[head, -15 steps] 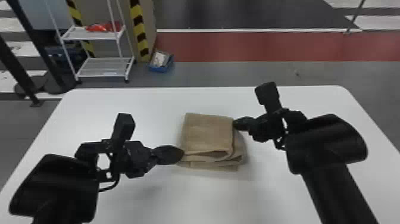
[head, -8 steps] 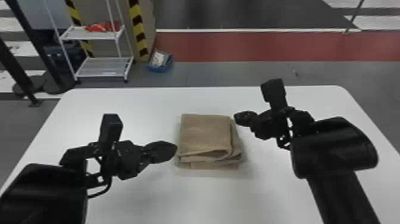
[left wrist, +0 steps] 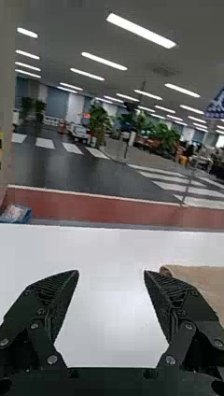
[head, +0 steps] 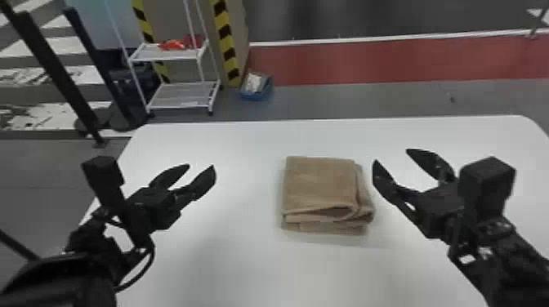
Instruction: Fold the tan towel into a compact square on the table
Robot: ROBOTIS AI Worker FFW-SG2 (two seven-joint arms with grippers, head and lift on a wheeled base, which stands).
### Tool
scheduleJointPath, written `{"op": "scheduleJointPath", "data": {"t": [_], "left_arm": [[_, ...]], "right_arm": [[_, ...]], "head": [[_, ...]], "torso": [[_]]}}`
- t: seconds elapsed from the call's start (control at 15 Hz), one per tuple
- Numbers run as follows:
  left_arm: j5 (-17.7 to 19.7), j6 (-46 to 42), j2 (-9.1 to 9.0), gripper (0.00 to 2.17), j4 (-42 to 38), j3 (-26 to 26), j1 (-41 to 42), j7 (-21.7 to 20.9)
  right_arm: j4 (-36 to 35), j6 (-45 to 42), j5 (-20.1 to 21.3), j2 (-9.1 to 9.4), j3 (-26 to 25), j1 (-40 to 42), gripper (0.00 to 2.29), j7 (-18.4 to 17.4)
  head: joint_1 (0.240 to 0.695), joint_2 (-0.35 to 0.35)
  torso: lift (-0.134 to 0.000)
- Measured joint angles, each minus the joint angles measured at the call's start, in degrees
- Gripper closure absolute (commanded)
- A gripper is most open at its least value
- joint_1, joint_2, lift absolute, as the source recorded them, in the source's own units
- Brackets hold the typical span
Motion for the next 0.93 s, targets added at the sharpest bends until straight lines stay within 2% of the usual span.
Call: {"op": "scheduleJointPath", "data": {"t": [0.07, 0.2, 0.33, 0.47, 0.6, 0.73, 0.93], "left_arm": [[1.1, -1.2, -1.35, 0.07, -0.8, -0.2, 1.3, 3.3], [0.7, -3.7, -3.45, 0.07, -2.3, -1.6, 4.0, 8.4], [-0.8, -9.5, -3.85, 0.08, -3.3, -3.3, 7.1, 11.5], [-1.5, -17.4, -3.90, 0.07, -3.5, -3.9, 9.7, 12.9], [-1.9, -24.7, -3.91, 0.07, -2.5, -4.9, 11.7, 17.3], [-4.0, -32.7, -3.92, 0.08, -0.7, -7.5, 12.9, 21.0], [-5.9, -34.2, -3.92, 0.08, -0.3, -9.1, 13.9, 20.7]], "right_arm": [[-1.4, -2.6, 0.1, 0.00, -0.2, 2.8, 0.03, -2.3], [-3.0, -5.3, 0.5, 0.00, -1.1, 6.7, 0.03, -5.6], [-3.3, -9.2, 1.1, 0.00, -1.6, 9.5, 0.04, -5.9], [-3.4, -12.3, 1.4, 0.00, -2.0, 11.3, 0.05, -5.8], [-3.3, -14.8, 1.2, 0.00, -2.4, 12.7, 0.05, -5.7], [-3.1, -17.0, 0.7, 0.00, -2.5, 13.7, 0.05, -5.7], [-3.9, -17.9, 0.2, 0.00, -2.4, 14.5, 0.06, -5.6]], "head": [[0.695, 0.169], [0.695, 0.148], [0.695, 0.145], [0.695, 0.152], [0.695, 0.172], [0.695, 0.176], [0.695, 0.156]], "torso": [[-0.123], [-0.123], [-0.123], [-0.123], [-0.123], [-0.123], [-0.123]]}}
